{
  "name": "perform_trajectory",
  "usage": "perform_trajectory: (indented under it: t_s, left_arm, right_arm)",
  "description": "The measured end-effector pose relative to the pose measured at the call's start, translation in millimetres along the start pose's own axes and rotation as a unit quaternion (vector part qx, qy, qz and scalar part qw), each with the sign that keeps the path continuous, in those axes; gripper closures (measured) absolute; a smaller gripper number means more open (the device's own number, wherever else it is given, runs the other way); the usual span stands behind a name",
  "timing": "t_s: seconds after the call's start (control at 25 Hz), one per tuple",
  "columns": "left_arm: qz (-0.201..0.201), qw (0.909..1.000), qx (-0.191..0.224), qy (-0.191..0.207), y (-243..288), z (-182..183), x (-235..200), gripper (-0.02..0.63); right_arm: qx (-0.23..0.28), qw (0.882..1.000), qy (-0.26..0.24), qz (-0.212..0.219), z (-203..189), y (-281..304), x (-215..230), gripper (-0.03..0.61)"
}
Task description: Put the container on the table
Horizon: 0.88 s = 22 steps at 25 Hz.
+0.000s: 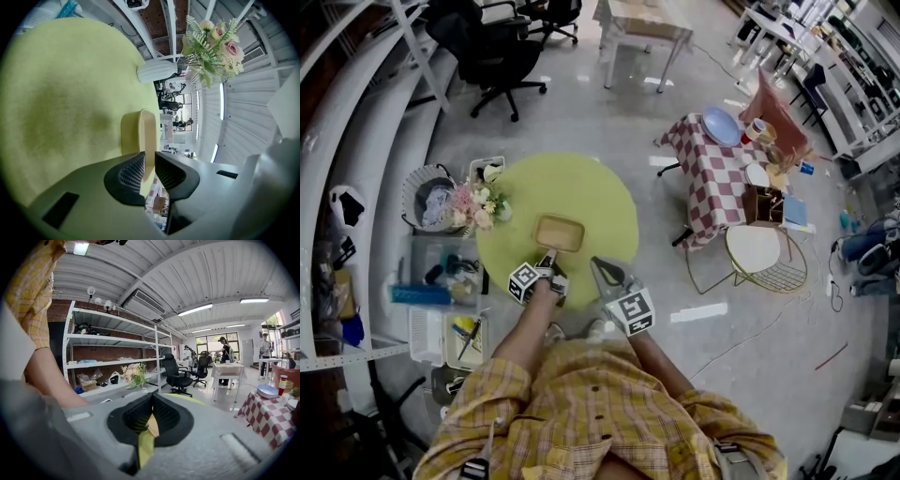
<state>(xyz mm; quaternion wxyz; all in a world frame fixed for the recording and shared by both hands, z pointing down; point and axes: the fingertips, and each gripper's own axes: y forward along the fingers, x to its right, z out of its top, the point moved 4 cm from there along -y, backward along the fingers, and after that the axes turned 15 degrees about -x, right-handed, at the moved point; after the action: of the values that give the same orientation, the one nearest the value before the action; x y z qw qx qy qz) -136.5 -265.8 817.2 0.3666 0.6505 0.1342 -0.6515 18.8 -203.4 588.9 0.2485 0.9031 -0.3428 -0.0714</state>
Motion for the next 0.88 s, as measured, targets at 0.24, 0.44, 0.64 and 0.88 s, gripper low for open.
perform_trajectory:
  t_s: [0.24,0.44,0.64,0.88]
  left_arm:
    - [-0.012,0.9999,-0.002,0.005,-4,-5,9,0.568]
    - [-0.017,0.9996,-0.007,0.020,-9,-10,15,0.569]
    - [-0.024,0.9992,-0.013,0.031,-15,-14,19,0.573]
    - [-0.031,0.9987,-0.013,0.039,-24,-15,26,0.601]
  right_arm:
    - [0.003,1.000,0.002,-0.001,1,-5,-3,0.580]
    - [0.006,1.000,0.002,-0.005,-1,-10,-6,0.580]
    - [0.006,1.000,0.002,-0.007,-1,-13,-10,0.580]
    - [0.008,1.000,0.004,-0.010,2,-15,-15,0.580]
